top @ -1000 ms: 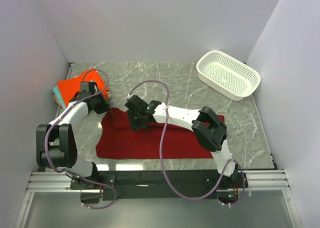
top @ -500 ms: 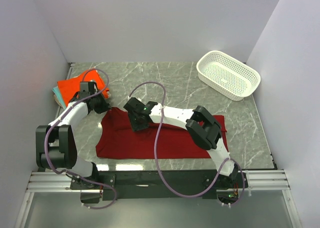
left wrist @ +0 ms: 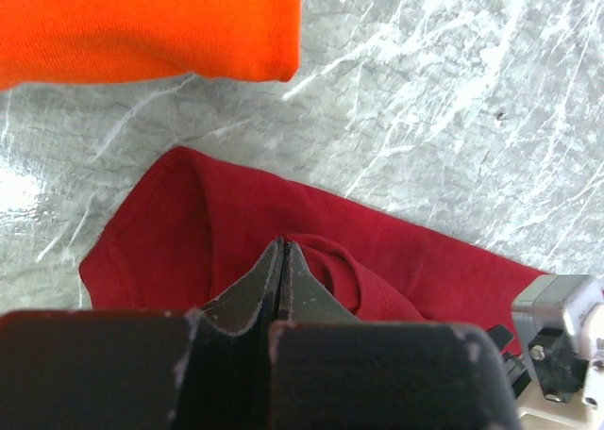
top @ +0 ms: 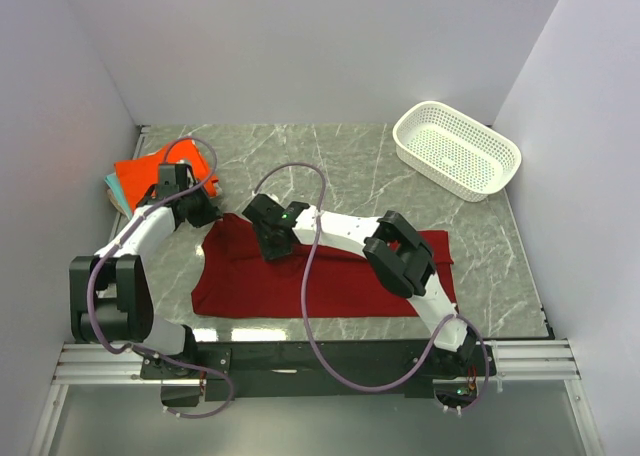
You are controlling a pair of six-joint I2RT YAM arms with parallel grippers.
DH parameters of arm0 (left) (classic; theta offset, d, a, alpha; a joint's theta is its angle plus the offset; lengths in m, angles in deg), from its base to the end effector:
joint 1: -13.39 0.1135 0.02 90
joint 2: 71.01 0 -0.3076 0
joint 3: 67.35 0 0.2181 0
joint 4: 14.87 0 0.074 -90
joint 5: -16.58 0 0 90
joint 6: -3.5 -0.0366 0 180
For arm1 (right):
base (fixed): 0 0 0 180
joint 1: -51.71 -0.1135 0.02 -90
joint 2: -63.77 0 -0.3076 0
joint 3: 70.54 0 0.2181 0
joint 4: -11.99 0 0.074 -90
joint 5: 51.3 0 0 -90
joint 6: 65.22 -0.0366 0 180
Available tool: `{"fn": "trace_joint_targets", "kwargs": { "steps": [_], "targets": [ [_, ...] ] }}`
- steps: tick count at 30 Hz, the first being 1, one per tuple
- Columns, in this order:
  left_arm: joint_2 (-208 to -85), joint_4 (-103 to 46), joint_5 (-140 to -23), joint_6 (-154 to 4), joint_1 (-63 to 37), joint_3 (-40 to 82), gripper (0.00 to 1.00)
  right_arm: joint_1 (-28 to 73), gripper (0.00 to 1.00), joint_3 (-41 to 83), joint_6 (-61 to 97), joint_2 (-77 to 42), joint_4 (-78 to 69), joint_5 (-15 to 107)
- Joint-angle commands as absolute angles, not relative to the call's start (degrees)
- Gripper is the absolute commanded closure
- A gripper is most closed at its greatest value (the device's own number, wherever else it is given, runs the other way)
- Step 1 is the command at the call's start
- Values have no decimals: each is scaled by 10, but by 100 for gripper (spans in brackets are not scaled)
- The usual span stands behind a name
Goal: Fold and stack the t-shirts
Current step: Fold the tshirt
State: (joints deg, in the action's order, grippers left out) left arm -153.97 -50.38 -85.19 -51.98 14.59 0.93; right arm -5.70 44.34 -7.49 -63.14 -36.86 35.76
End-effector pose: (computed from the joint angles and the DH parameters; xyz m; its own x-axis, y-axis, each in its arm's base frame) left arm 0.2637 -0.0019 0.2791 -0.6952 -0.5695 -0.4387 -0.3445 0.7996 -0.4919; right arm 0.2557 0.3965 0.2174 -0.8399 -0.3239 -0.4354 -0.4489 0.8656 0.2219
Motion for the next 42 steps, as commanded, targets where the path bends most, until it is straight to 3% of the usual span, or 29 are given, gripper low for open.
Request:
{"fn": "trace_joint_targets", "kwargs": {
  "steps": [1,7,14,21,42],
  "targets": [
    [-1518,-494,-859,-531,148,3,100,-61,66,472,-74,-643,-379,333],
    [-1514,-496,-861,-533,148,0,100,-60,89,461,-75,-630,-379,325],
    [-1484,-517,-867,-537,148,-3,100,-60,91,451,-69,-588,-400,329],
    [-1422,-541,-878,-520,148,-38,100,-59,100,420,-64,-530,-406,351],
    [-1304,-691,-908,-478,146,-101,100,-59,100,351,6,-432,-529,414]
  ]
}}
